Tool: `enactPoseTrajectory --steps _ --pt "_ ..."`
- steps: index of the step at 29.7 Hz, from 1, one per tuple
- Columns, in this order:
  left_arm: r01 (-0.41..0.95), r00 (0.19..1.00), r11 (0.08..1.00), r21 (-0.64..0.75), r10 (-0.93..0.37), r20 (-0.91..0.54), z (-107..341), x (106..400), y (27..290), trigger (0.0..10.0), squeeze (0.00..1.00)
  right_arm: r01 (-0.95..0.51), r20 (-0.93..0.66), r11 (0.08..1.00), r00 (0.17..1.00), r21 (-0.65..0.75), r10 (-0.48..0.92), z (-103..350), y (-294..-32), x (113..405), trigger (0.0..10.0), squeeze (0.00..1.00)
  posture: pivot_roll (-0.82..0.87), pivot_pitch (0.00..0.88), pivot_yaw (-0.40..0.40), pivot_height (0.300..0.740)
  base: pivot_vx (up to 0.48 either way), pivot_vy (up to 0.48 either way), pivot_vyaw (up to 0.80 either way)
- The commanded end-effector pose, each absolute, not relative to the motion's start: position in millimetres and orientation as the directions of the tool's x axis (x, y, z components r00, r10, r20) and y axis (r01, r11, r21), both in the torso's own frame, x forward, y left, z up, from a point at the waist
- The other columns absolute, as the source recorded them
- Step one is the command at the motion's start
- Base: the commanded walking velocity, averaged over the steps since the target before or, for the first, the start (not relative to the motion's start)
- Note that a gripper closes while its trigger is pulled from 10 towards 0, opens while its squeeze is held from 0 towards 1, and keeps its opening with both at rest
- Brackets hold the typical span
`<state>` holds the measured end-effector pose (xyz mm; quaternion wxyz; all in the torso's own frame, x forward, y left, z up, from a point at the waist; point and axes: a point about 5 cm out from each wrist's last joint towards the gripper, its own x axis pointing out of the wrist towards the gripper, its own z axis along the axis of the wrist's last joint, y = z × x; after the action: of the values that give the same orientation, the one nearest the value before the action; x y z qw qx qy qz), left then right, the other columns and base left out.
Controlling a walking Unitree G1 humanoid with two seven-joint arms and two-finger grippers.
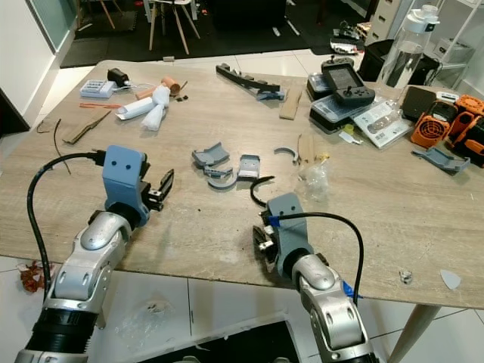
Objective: Picking trash to rubbish bin
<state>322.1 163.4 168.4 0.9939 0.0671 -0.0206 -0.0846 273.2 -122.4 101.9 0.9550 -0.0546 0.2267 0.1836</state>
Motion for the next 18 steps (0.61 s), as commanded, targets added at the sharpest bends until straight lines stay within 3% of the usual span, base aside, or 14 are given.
enactPoseTrajectory --steps 1,10,11,13,14,15,16,18 --pt "0.175 0.984 0.974 0.146 -0.178 0.015 165 320 164 10.0 0.00 -0.342 -0.537 0.940 0.794 -0.006 0.286 85 -129 267 0.0 0.00 -0.03 0.167 0.025 0.740 0.000 0.000 0.00" --pt "0.179 0.983 0.973 0.149 -0.183 0.019 166 321 164 10.0 0.00 -0.342 -0.528 0.940 0.800 -0.009 0.286 88 -128 269 0.0 0.00 -0.03 0.154 0.028 0.740 0.000 0.000 0.00" --pt "0.179 0.983 0.972 0.150 -0.184 0.020 166 321 164 10.0 0.00 -0.348 -0.509 0.938 0.808 -0.005 0.297 92 -126 271 0.5 0.00 -0.03 0.154 0.028 0.740 0.000 0.000 0.00" --pt "0.179 0.983 0.972 0.150 -0.184 0.022 167 321 164 10.0 0.00 -0.360 -0.451 0.933 0.828 0.026 0.333 101 -121 275 4.0 0.00 -0.03 0.151 0.029 0.740 0.000 0.000 0.00" --pt "0.179 0.983 0.972 0.151 -0.184 0.022 167 321 164 10.0 0.00 -0.366 -0.401 0.930 0.846 0.043 0.351 108 -119 278 8.2 0.00 -0.03 0.151 0.029 0.740 0.000 0.000 0.00" --pt "0.179 0.983 0.972 0.151 -0.184 0.023 167 321 164 10.0 0.00 -0.369 -0.367 0.928 0.857 0.053 0.362 113 -117 280 8.2 0.00 -0.03 0.151 0.029 0.740 0.000 0.000 0.00" --pt "0.178 0.983 0.972 0.151 -0.183 0.023 167 321 164 10.0 0.00 -0.373 -0.298 0.924 0.876 0.082 0.380 124 -114 283 10.0 0.00 -0.03 0.150 0.031 0.740 0.000 0.000 0.00" --pt "0.177 0.983 0.972 0.152 -0.183 0.025 167 322 165 10.0 0.00 -0.373 -0.175 0.920 0.904 0.125 0.390 145 -112 290 10.0 0.00 -0.03 0.150 0.031 0.740 0.000 0.000 0.00"
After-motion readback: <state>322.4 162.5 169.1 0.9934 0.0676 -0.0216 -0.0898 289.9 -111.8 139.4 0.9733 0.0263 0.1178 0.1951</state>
